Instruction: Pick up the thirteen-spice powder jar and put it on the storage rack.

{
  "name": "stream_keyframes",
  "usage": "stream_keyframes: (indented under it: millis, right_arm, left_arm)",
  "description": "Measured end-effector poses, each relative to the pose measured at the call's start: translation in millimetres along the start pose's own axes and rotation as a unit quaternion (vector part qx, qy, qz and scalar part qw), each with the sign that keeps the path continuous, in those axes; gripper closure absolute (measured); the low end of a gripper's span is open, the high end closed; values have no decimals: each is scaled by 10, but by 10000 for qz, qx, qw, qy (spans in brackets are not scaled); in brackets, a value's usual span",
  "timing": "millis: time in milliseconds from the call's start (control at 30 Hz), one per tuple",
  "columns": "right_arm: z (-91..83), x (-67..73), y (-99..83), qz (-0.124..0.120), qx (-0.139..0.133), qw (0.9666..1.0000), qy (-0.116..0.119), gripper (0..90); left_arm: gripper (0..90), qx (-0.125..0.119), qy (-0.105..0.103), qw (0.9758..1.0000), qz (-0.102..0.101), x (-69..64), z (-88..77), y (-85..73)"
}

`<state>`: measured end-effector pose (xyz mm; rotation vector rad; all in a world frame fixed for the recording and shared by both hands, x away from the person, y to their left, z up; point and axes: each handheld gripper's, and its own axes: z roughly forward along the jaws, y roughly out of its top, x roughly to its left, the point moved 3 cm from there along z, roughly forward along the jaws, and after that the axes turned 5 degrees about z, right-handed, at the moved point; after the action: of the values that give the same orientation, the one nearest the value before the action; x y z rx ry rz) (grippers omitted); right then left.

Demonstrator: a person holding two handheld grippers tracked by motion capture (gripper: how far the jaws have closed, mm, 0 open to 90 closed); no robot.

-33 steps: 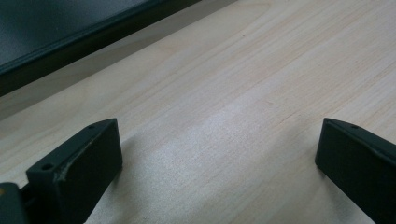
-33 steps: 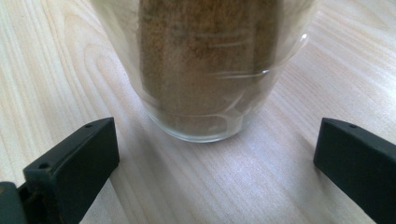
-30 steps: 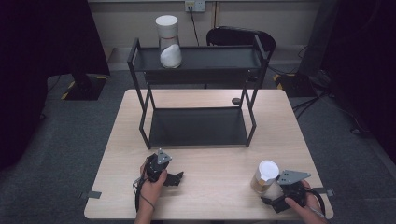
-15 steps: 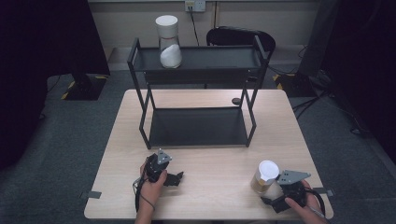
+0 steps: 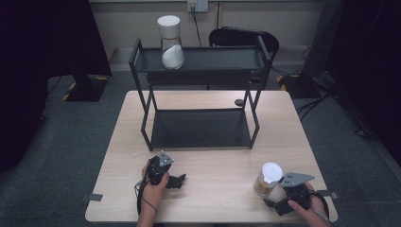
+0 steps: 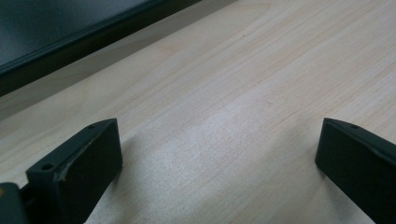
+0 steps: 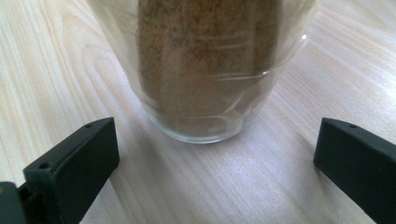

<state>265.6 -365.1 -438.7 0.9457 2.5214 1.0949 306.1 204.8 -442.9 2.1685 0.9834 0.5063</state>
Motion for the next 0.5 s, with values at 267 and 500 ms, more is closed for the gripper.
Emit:
stream_keyframes:
  millis: [267, 500]
  right_arm:
    - [-9, 6, 63, -16, 114, 9999, 12, 19]
    - [-41, 3, 113, -85, 23, 10000, 47, 16]
  left_arm:
    - [0, 0, -1, 10000, -1, 0, 0, 0]
    - [0, -1, 3, 10000, 2, -2, 0, -1]
